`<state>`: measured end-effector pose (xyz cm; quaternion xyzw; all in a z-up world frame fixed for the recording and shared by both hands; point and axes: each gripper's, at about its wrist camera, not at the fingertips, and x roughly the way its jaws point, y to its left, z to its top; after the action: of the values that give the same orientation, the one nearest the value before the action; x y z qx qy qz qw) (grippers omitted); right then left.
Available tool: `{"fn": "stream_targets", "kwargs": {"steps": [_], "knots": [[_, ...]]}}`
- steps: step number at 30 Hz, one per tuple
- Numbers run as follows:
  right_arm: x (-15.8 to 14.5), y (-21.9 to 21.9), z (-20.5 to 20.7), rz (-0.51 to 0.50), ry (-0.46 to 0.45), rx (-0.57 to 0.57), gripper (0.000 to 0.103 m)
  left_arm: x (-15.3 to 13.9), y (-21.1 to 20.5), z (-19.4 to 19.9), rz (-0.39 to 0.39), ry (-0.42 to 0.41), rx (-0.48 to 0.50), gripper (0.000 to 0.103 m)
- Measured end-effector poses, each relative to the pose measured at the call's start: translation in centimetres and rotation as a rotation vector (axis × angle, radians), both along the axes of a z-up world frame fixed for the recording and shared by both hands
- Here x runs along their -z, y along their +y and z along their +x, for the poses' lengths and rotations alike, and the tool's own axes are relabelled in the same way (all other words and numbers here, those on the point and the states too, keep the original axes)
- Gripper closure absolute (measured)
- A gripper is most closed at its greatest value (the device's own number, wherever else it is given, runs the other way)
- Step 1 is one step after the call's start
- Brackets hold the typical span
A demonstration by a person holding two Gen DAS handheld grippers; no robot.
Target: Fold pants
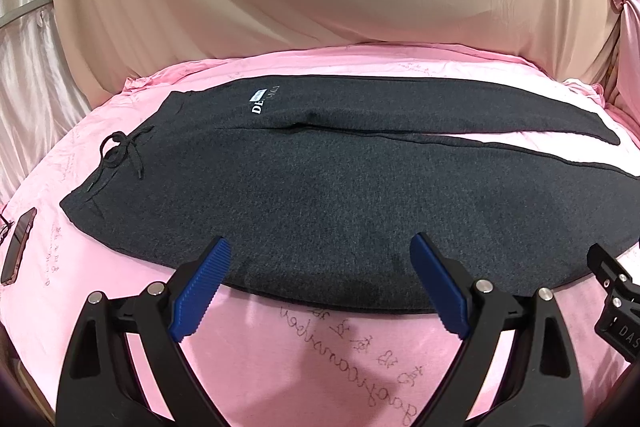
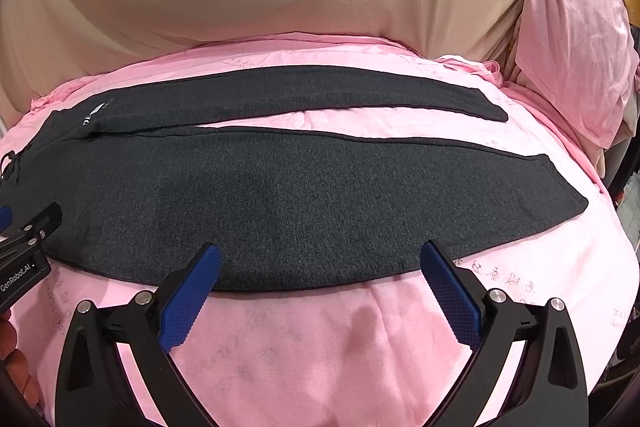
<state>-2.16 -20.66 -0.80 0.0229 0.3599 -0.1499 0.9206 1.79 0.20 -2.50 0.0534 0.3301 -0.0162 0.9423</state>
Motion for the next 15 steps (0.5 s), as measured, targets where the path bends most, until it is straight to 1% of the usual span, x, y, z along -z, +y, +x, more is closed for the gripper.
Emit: {"fn": "stream_targets", "kwargs": {"steps": [15], "knots": [[0.02,0.09,0.26,-0.004,0.013,-0.001,0.005,-0.17,0.02,0.05,-0.003,0.002,0.006,0.014]]}}
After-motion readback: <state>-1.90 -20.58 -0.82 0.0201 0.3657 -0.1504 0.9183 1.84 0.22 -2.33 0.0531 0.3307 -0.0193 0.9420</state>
